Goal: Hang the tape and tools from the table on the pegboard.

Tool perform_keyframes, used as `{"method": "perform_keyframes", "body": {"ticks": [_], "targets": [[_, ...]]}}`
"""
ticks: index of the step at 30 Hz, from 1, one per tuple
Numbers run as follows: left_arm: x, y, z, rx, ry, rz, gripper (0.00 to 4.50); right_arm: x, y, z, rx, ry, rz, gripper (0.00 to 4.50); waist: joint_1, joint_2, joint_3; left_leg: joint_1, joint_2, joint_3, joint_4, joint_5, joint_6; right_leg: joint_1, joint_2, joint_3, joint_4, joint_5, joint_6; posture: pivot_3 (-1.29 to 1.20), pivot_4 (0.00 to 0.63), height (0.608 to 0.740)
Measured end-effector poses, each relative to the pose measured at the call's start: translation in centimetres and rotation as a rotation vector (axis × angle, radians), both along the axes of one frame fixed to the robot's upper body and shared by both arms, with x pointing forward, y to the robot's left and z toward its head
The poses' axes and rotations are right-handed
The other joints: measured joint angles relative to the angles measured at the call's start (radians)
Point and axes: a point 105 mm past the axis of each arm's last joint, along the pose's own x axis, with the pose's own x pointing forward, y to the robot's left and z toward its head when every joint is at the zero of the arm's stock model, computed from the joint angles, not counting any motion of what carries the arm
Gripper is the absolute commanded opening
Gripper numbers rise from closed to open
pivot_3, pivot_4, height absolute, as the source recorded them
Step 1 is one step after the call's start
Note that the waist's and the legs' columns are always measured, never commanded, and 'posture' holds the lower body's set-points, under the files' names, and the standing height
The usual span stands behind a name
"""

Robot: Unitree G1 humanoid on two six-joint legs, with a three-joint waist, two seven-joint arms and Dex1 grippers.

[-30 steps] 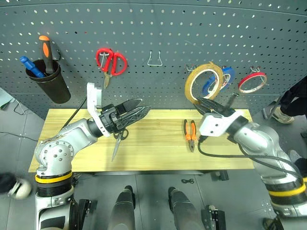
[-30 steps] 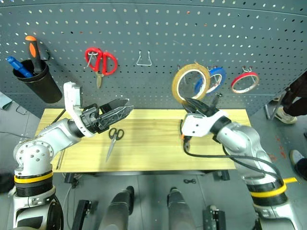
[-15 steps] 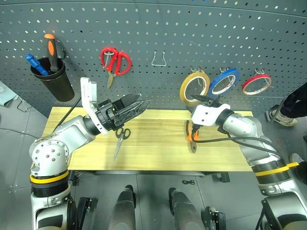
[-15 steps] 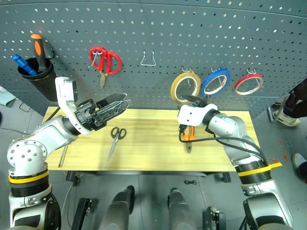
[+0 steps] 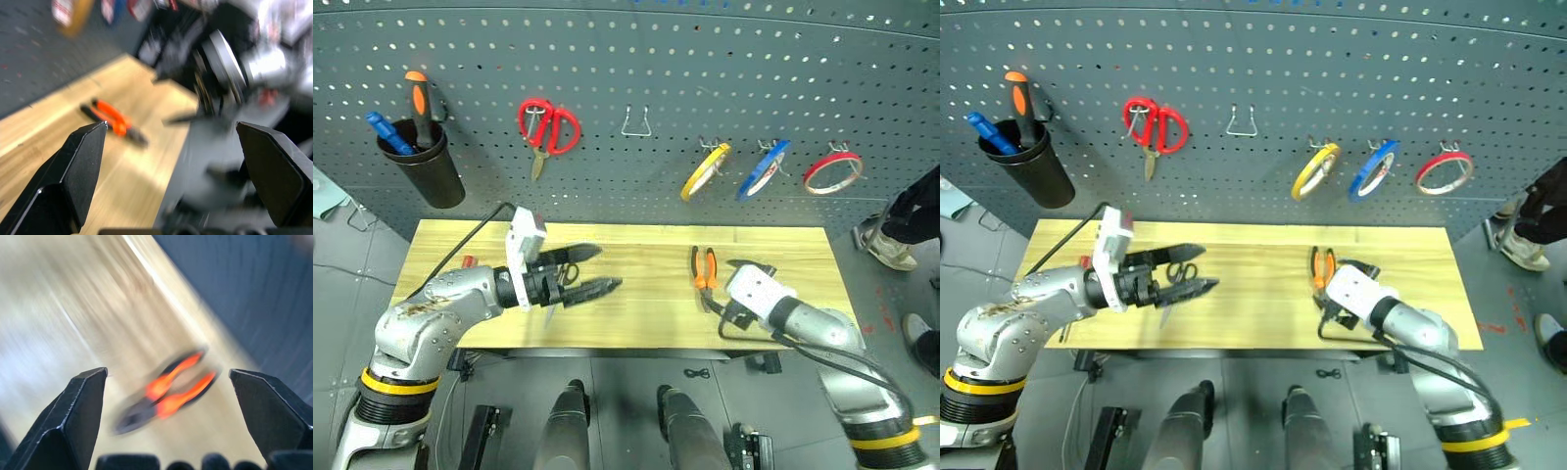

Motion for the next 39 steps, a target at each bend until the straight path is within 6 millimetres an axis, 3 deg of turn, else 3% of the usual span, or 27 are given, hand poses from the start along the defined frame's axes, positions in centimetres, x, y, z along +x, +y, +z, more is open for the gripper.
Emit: {"method": "perform_keyframes", "body": {"ticks": [5, 10, 16, 29, 35, 39], "targets": [[0.4, 1.0, -1.9, 0.083, -0.058, -0.009, 4.50, 4.5, 0.4, 1.7, 0.146, 0.137, -0.154, 4.44, -0.007, 0.000, 0.000, 0.000, 0.000, 0.000, 0.000, 0.004, 0.002, 0.000, 0.000, 0.000, 0.000, -0.002, 0.002, 0.16, 0.277, 0.739], [0.3, 2.1, -2.9, 0.098, -0.043, 0.017, 4.50, 6.7, -0.4, -1.0, 0.187, 0.325, -0.296, 4.44, 0.008, 0.000, 0.000, -0.007, 0.000, 0.000, -0.001, 0.004, 0.003, -0.004, -0.001, -0.001, -0.001, 0.001, 0.002, 0.19, 0.293, 0.739], [-0.1, 3.0, -2.9, 0.086, -0.034, 0.079, 4.50, 8.0, -2.6, -3.5, 0.190, 0.438, -0.468, 4.44, 0.022, 0.000, 0.000, -0.017, 0.000, 0.000, -0.002, 0.004, 0.003, -0.018, 0.000, -0.001, 0.009, 0.001, 0.000, 0.23, 0.309, 0.739], [-1.6, 3.0, -3.1, 0.078, 0.005, 0.092, 4.50, 10.0, -2.2, -5.6, 0.207, 0.492, -0.537, 4.44, 0.021, 0.000, 0.000, -0.016, 0.000, 0.000, -0.002, 0.004, 0.003, -0.017, 0.000, -0.001, 0.009, 0.000, 0.000, 0.25, 0.322, 0.739], [-1.6, 3.0, -3.0, 0.081, 0.005, 0.090, 4.50, 10.3, -2.3, -5.6, 0.226, 0.501, -0.553, 2.82, 0.021, 0.000, 0.000, -0.016, 0.000, 0.000, -0.002, 0.004, 0.003, -0.017, 0.000, -0.001, 0.009, 0.000, 0.000, 0.25, 0.322, 0.739], [-1.7, 2.7, -2.8, 0.066, 0.000, 0.078, 4.50, 10.2, -2.0, -5.6, 0.227, 0.505, -0.529, 2.82, 0.020, 0.000, 0.000, -0.016, 0.000, 0.000, -0.002, 0.004, 0.003, -0.017, 0.000, -0.001, 0.009, 0.000, 0.000, 0.26, 0.326, 0.739]]}}
